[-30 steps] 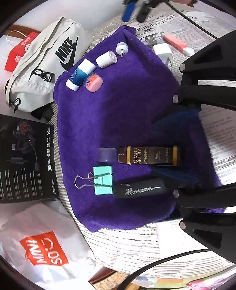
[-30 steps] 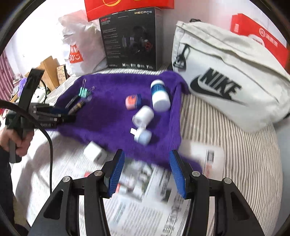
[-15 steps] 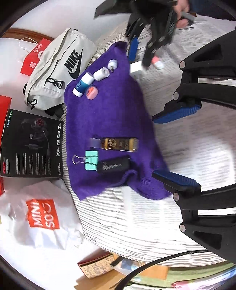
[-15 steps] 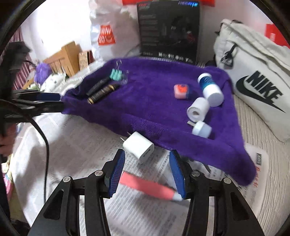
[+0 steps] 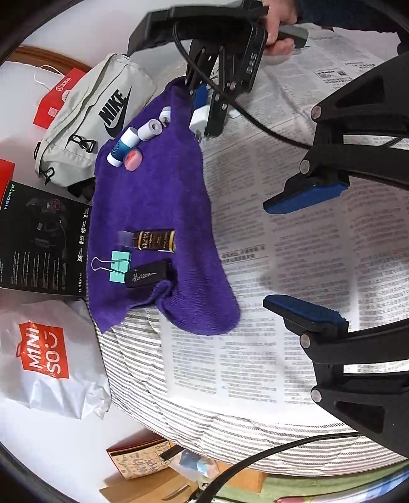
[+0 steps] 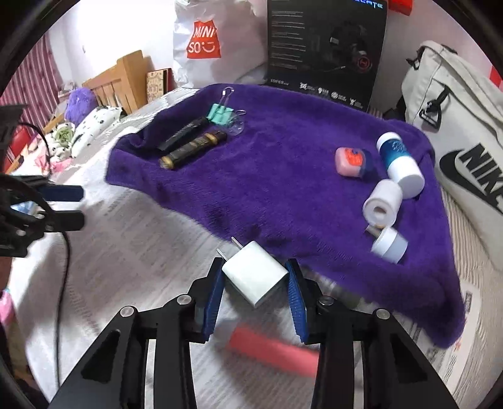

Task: Organize rigid objects
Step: 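Grasp the white charger plug with the right tool, then reach the left tool toward the pink marker while the right tool lifts the charger plug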

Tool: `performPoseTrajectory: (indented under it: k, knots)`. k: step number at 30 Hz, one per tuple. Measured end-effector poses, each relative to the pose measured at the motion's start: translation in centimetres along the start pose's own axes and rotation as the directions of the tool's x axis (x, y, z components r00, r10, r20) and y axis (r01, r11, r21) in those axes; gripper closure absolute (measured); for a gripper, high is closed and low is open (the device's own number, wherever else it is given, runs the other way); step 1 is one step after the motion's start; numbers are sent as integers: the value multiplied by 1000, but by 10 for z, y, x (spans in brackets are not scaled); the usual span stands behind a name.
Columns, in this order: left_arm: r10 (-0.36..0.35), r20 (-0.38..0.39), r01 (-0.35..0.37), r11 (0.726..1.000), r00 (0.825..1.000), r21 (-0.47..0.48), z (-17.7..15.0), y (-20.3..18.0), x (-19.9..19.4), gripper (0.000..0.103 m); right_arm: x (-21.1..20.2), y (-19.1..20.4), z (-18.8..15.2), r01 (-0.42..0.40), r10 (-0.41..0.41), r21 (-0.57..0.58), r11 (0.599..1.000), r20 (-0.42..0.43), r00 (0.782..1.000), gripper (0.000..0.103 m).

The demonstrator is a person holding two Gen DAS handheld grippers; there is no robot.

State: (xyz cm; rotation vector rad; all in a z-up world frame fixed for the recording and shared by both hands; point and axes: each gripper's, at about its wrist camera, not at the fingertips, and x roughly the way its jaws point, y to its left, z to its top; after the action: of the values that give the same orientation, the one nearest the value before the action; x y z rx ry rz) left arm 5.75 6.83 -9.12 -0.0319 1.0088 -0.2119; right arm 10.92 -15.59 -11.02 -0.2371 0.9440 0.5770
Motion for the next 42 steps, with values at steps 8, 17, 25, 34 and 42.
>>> performPoseTrajectory:
  k: [8, 17, 25, 34, 42]
  knots:
    - [-17, 6, 17, 1000, 1000, -15, -5, 4, -4, 52, 8, 29, -2, 18, -19, -46, 999, -20, 1000, 64]
    - [-20, 18, 21, 1000, 1000, -19, -10, 8, -10, 52, -10, 23, 1, 5, -6, 8, 1000, 30, 1000, 64]
    - [-37, 25, 36, 998, 999, 42, -2, -21, -12, 52, -60, -22, -28, 85, -94, 127, 988, 68, 993, 64]
    - [-130, 16, 124, 972, 991, 202, 9, -97, -1, 52, -84, -74, -95, 207, -229, 327, 922, 28, 973, 64]
    - [-155, -33, 156, 919, 987, 361, 13, -145, 19, 52, -74, -77, -110, 247, -280, 362, 899, 41, 959, 64]
